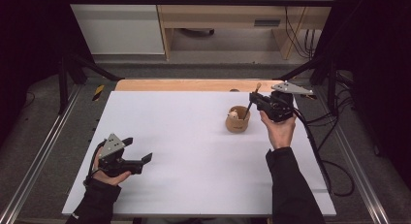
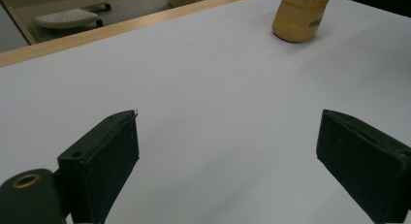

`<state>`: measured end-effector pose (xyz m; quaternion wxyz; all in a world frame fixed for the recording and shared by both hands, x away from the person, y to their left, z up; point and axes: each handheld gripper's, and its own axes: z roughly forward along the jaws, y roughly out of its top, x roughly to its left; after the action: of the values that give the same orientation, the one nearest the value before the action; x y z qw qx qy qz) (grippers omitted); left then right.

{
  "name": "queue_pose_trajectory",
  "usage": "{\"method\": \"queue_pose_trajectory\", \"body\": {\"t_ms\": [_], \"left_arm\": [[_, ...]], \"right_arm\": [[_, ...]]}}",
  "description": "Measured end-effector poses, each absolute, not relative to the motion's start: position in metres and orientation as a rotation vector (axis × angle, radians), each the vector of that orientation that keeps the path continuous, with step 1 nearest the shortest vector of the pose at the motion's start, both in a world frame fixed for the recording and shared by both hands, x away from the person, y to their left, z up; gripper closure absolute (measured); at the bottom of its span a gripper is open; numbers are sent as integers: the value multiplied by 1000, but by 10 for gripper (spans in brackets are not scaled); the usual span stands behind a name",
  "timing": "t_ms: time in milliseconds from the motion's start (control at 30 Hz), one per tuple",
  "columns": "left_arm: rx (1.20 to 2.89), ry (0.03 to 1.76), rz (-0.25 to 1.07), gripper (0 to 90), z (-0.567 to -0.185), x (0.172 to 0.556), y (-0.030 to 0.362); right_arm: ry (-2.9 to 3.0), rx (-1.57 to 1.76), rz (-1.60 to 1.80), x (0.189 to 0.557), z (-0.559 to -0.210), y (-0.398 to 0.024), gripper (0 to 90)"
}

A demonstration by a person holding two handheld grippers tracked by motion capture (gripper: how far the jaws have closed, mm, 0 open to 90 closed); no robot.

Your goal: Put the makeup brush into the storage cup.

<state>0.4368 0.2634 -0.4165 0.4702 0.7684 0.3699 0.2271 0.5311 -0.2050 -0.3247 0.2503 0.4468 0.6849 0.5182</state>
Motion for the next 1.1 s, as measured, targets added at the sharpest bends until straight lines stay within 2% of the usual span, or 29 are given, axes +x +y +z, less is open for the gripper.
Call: {"method": "queue_pose_trajectory", "body": {"t_ms": [1100], "left_arm": [[1868, 937, 573, 73, -419, 438, 278]], "right_arm": [[1824, 1264, 1320, 568, -347, -195, 834]]}}
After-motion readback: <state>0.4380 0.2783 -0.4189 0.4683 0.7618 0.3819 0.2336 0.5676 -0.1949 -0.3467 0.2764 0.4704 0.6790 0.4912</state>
